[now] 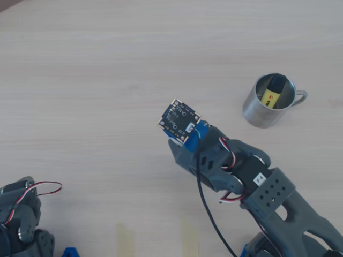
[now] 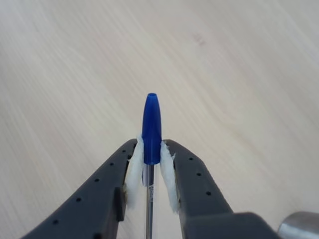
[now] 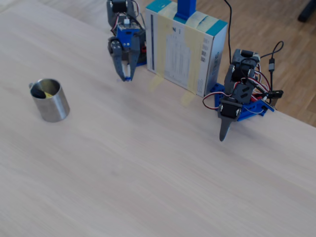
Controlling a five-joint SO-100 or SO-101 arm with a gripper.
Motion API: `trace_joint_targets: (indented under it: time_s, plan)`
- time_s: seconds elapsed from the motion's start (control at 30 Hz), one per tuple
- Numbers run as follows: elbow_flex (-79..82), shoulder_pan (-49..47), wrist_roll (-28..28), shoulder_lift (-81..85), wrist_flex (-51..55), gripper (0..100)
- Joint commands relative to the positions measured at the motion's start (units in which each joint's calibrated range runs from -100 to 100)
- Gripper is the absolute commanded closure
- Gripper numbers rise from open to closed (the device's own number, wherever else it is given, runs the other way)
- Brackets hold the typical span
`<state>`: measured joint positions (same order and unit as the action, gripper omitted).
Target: Grab the blue pen and put it in the silver cup.
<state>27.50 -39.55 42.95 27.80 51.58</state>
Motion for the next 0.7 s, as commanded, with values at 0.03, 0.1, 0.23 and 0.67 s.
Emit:
trace_joint_targets:
  time_s: [0.03,0.1,0.23,0.67]
  plan:
    - [-0.34,-0.42,-0.24,4.62,-4.51,98]
    - [-0.34,-0.42,-0.24,5.86,-6.49,98]
    - [-0.25,-0.07,-0.30,7.53,-9.66,98]
    - [10.73,0.72,-0.19,14.26,-33.77,98]
